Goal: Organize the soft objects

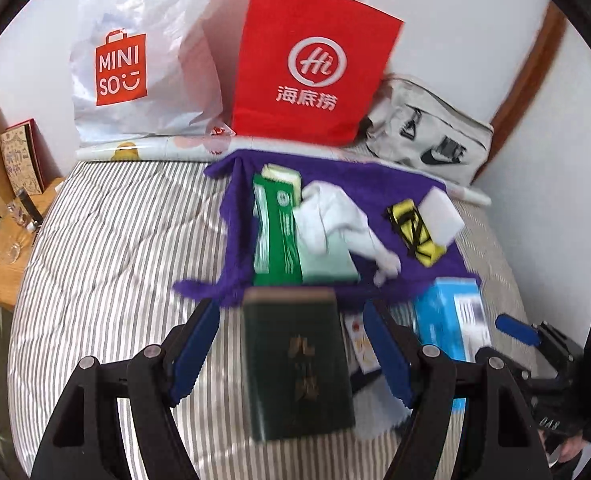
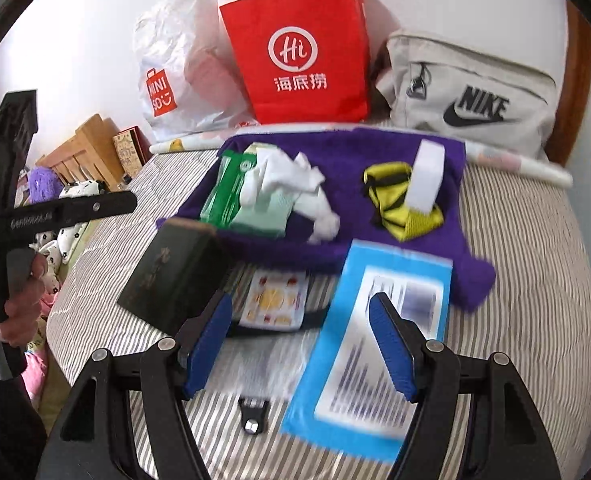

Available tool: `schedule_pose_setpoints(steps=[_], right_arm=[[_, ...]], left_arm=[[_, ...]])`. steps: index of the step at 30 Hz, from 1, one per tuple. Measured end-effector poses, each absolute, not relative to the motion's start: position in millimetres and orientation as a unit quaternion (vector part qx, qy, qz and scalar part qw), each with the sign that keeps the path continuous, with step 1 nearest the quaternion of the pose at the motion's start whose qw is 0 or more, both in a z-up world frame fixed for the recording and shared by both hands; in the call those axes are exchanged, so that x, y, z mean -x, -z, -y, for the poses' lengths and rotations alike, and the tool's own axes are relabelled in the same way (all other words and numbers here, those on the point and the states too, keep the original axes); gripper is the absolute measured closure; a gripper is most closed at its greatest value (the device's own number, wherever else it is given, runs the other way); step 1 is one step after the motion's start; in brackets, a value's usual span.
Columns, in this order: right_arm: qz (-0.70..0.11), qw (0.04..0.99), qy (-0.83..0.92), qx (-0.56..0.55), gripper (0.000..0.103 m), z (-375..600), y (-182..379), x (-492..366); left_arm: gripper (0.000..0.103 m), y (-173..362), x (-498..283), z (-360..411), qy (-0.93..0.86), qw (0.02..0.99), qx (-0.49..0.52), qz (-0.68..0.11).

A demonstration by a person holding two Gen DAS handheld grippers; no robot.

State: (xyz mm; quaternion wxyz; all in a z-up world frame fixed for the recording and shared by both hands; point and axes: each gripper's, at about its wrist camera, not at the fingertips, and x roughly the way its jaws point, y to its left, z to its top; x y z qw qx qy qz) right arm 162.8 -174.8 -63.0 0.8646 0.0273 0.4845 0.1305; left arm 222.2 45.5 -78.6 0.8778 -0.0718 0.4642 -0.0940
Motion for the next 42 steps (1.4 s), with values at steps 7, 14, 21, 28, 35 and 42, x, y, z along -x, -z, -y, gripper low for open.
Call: schedule_pose_setpoints(steps=[7,14,21,28,35,42], right_arm=[[-0.476,0.868,-0.139,-0.015,0.032,164.8,74.7,-122.5],[-0.465,0.873,-0.137,0.058,0.033,127.0,90.5,-112.7],[-0.468,0.862,-0.133,0.144,0.041,87.8,112.2,-145.4],[-0.487,0.836,-0.13,0.216,0.049,72.2,143.7,-161.0],[-0.489,0.835,-0.116,0.223,0.054,64.0,158.4,-164.1],[-0.489,0.837,-0.121,0.213,0.061,62.2,155.9,-165.6]], left_arm=[[0.03,95.8,-171.5,-42.5,0.099,0.882,0.046,-0.458],[0.03,123.7,-141.0,-72.1,0.101,0.871,0.08,-0.475],[0.03,129.5,-132.8,-108.4,0.09,0.871,0.108,-0.47],[0.03,136.0,-132.5,-138.8,0.095,0.868,0.15,-0.465],[0.03,142.2,-131.1,-159.4,0.098,0.863,0.192,-0.458],[0.03,155.8,-126.3,-170.9,0.098,0.85,0.223,-0.466]])
